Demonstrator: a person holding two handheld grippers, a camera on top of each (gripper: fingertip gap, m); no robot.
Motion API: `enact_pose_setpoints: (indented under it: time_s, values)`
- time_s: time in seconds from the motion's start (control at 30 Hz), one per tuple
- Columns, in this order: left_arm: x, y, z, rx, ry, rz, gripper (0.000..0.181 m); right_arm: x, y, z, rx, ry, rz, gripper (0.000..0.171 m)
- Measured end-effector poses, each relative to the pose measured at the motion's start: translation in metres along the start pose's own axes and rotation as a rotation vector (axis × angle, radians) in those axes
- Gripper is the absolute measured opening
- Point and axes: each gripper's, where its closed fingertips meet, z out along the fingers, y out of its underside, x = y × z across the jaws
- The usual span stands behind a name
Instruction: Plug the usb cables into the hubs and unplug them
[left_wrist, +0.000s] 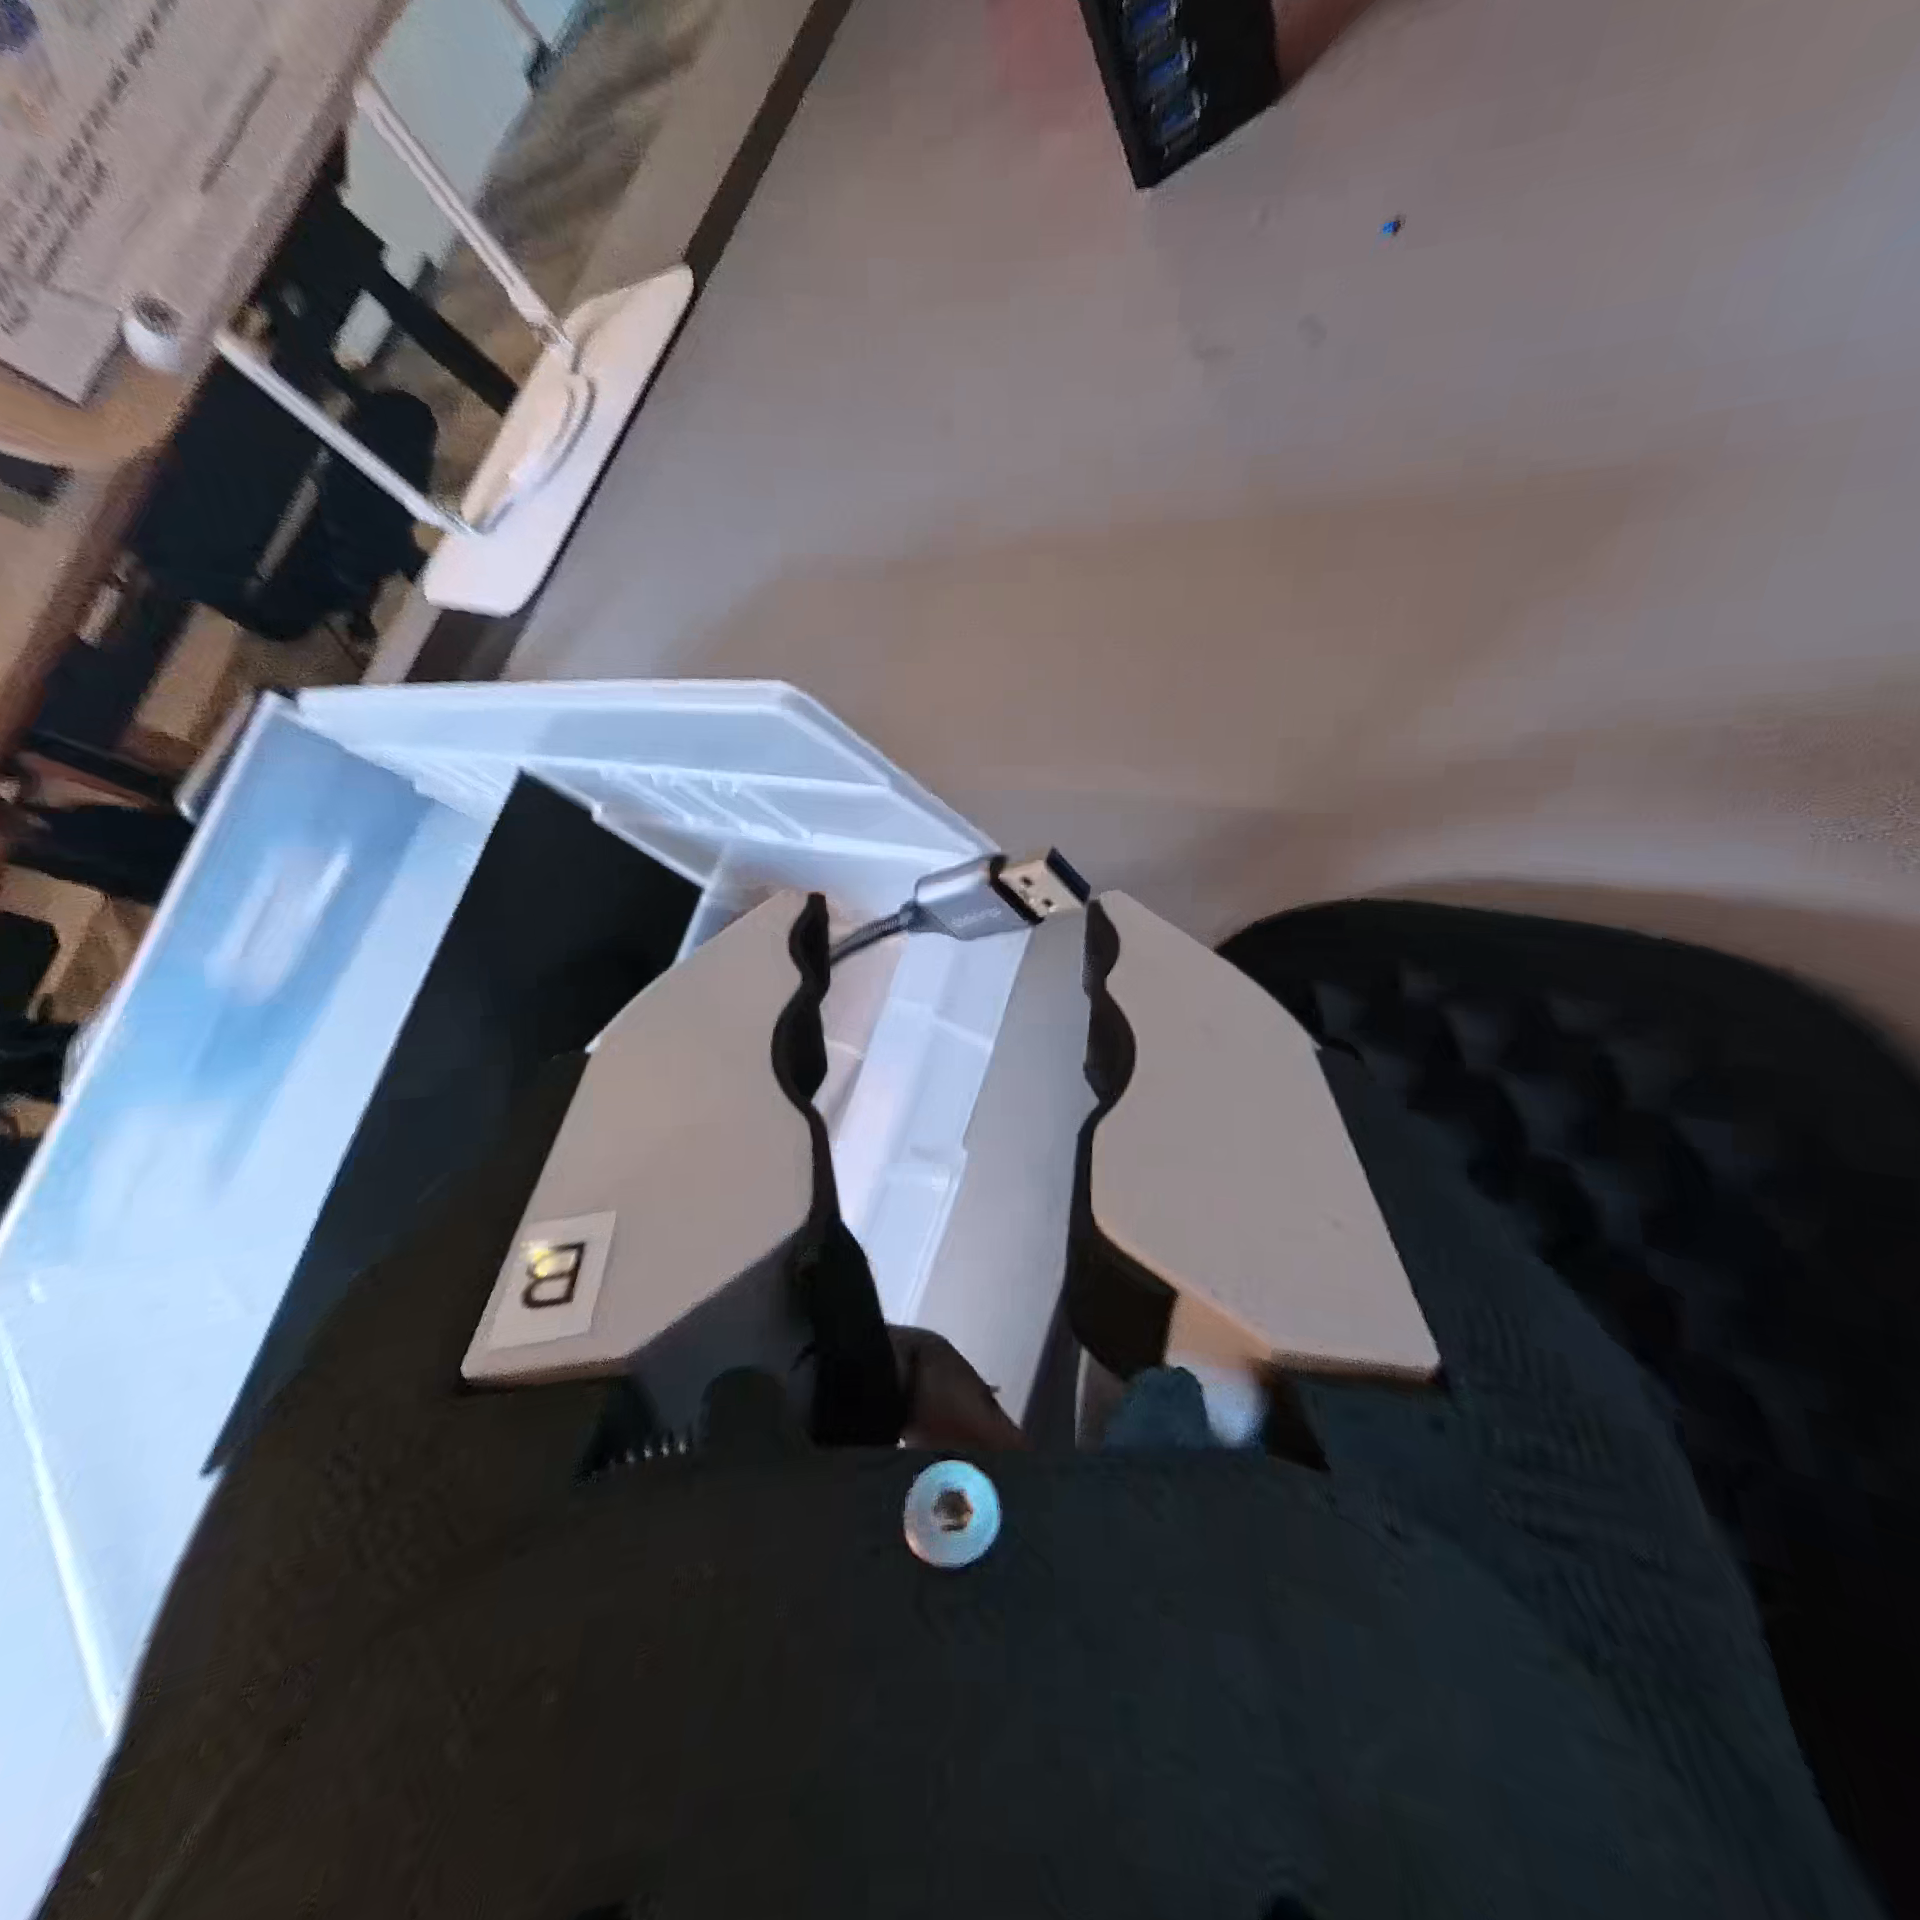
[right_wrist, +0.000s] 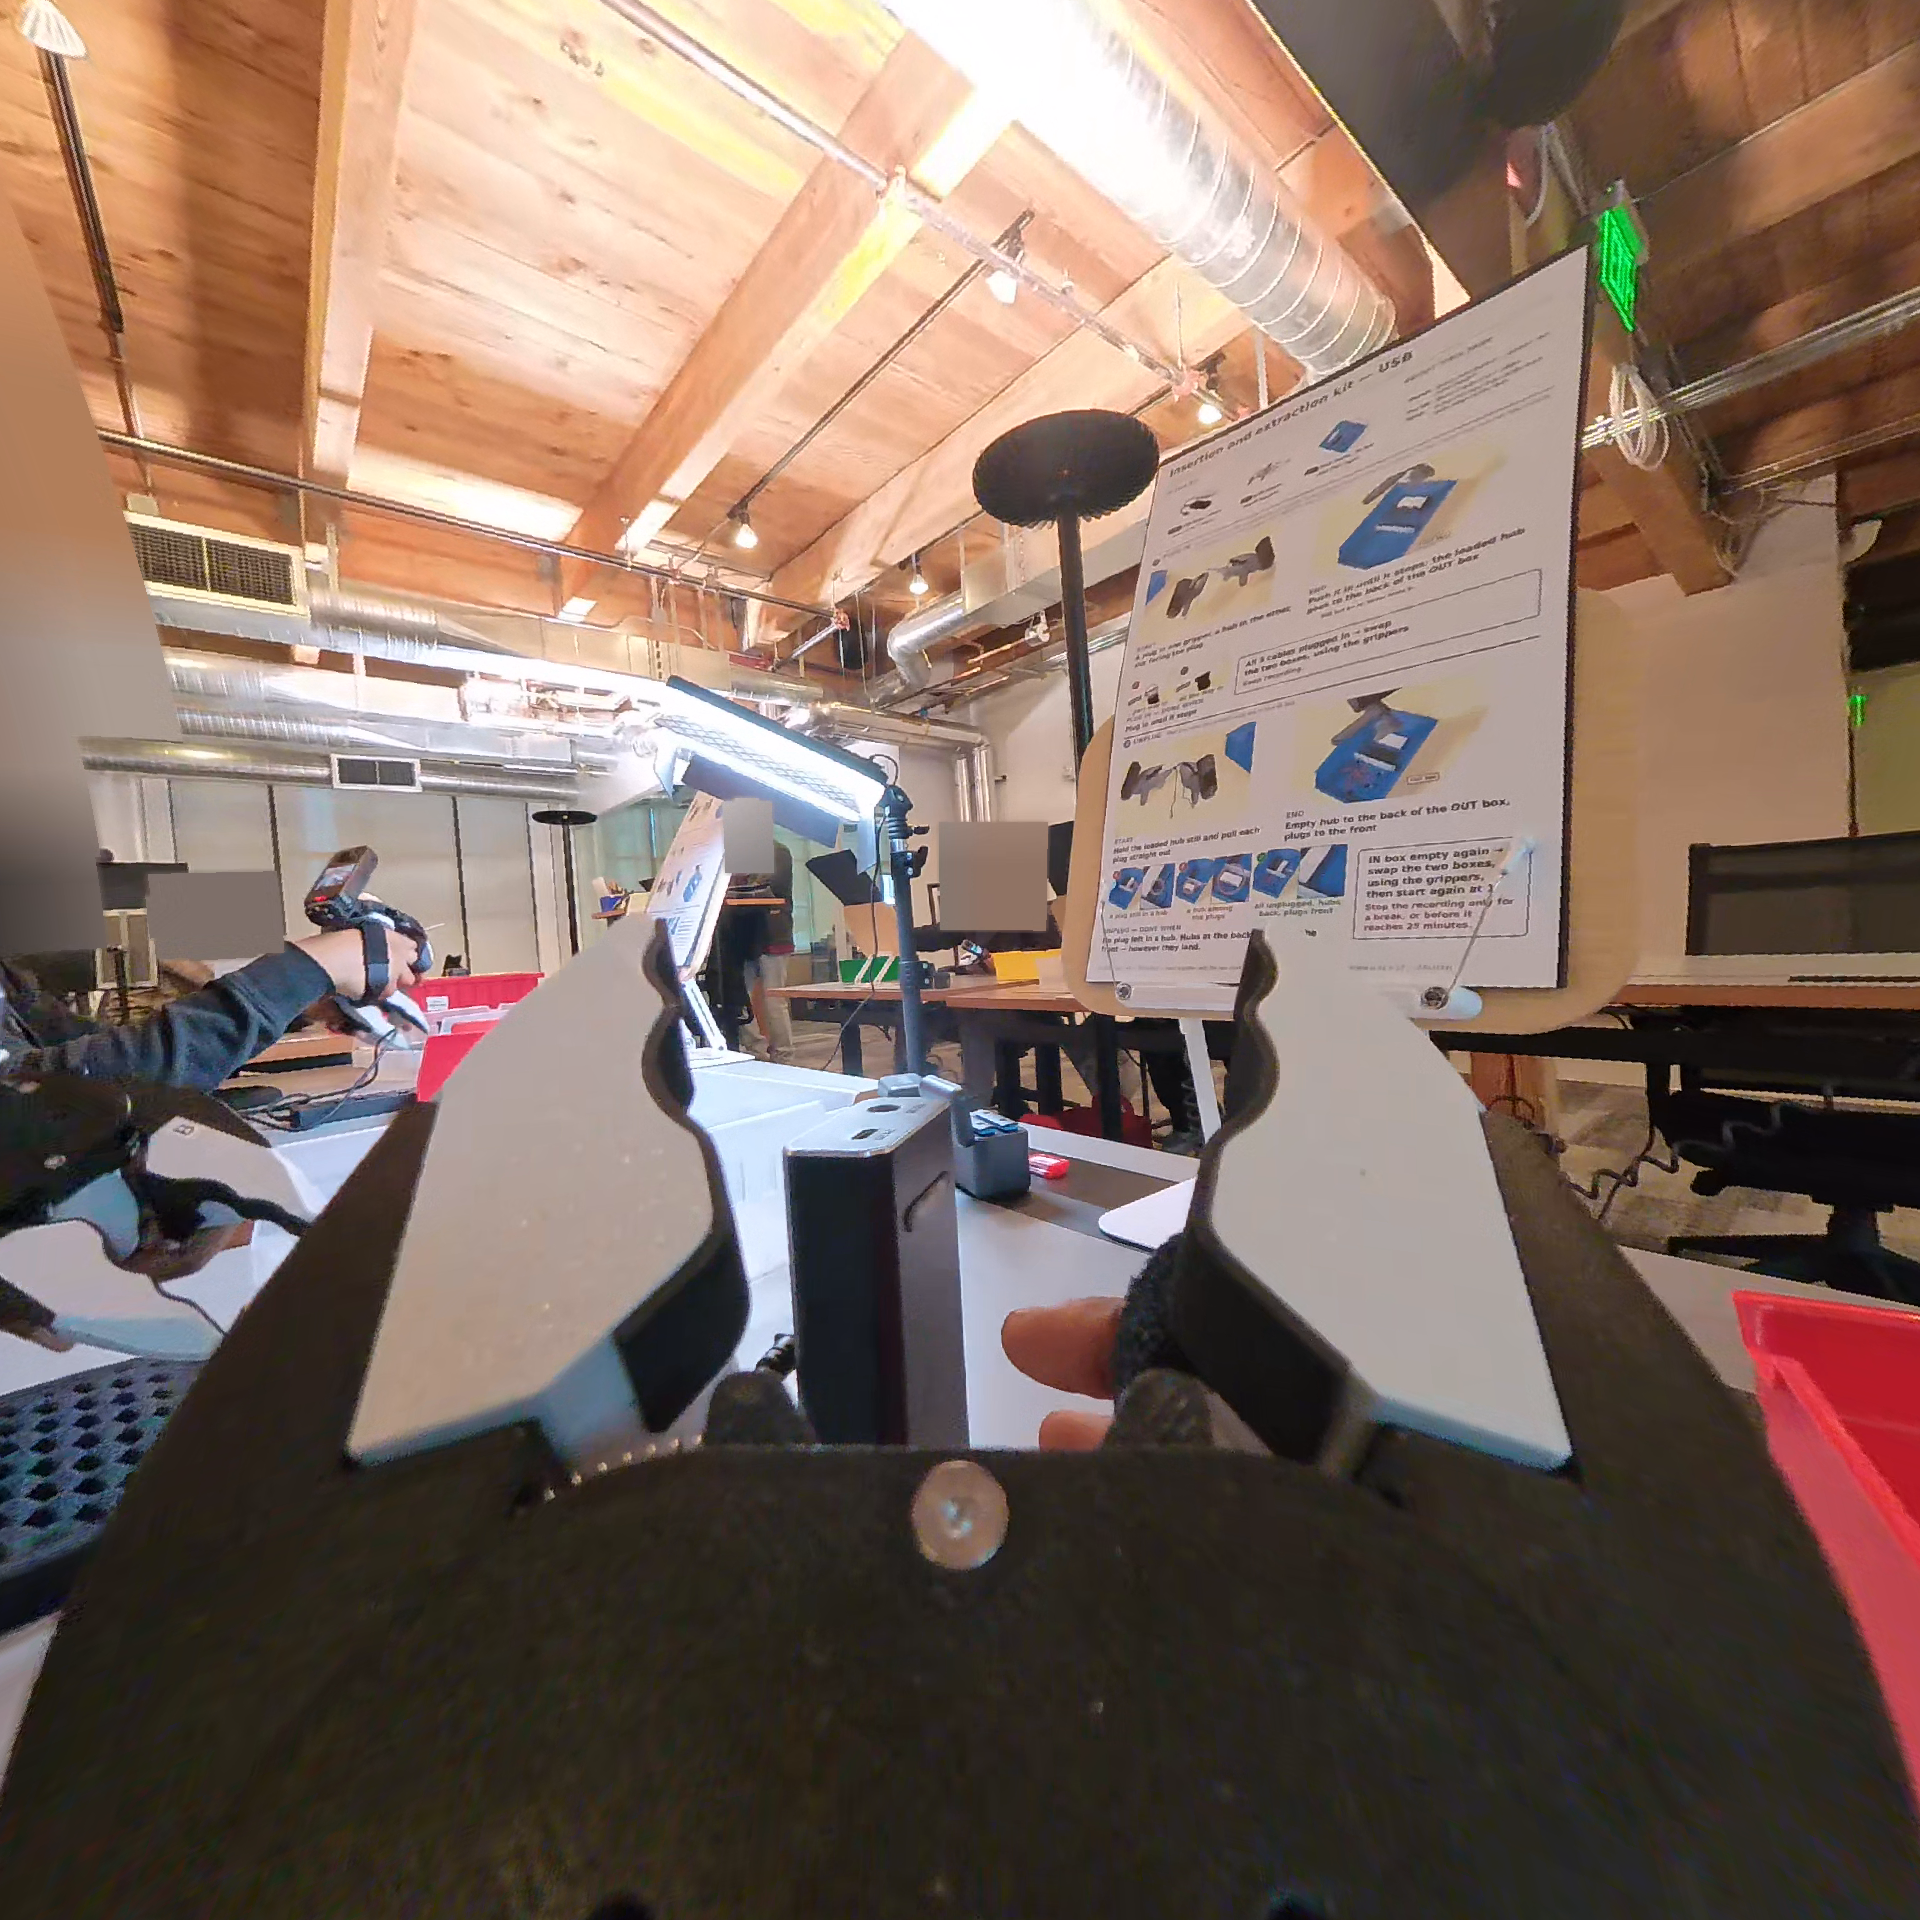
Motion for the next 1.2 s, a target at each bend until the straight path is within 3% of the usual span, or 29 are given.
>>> enact_pose_setpoints:
  time_s: [0.03, 0.4, 0.63, 0.73, 0.87, 0.93, 1.0, 1.2]
  values:
    - [0.002, -0.003, 0.002, 0.038, 0.002, 0.014, 0.046, 0.000, 0.000, 0.000, 0.001, 0.003, 0.000, 0.102]
    - [-0.005, -0.006, 0.015, 0.114, -0.080, 0.082, 0.013, -0.001, 0.002, 0.001, -0.020, 0.004, -0.008, 0.099]
    - [-0.057, -0.067, -0.048, 0.504, -0.368, -0.076, 0.010, -0.005, -0.018, -0.004, 0.028, 0.025, -0.116, 0.086]
    - [-0.062, -0.104, -0.073, 0.679, -0.407, -0.128, 0.009, -0.012, -0.038, -0.014, 0.071, 0.095, -0.202, 0.073]
    - [-0.042, -0.149, -0.080, 0.816, -0.292, -0.162, 0.009, -0.059, -0.059, -0.025, 0.064, 0.068, -0.268, 0.053]
    - [-0.028, -0.166, -0.076, 0.840, -0.233, -0.152, 0.009, -0.090, -0.060, -0.030, -0.011, 0.009, -0.333, 0.050]
    - [-0.013, -0.178, -0.067, 0.844, -0.164, -0.145, 0.009, -0.120, -0.055, -0.031, -0.100, -0.075, -0.420, 0.034]
    - [0.031, -0.210, -0.049, 0.885, 0.059, -0.152, 0.009, -0.218, -0.026, -0.027, -0.332, -0.456, -0.356, 0.034]
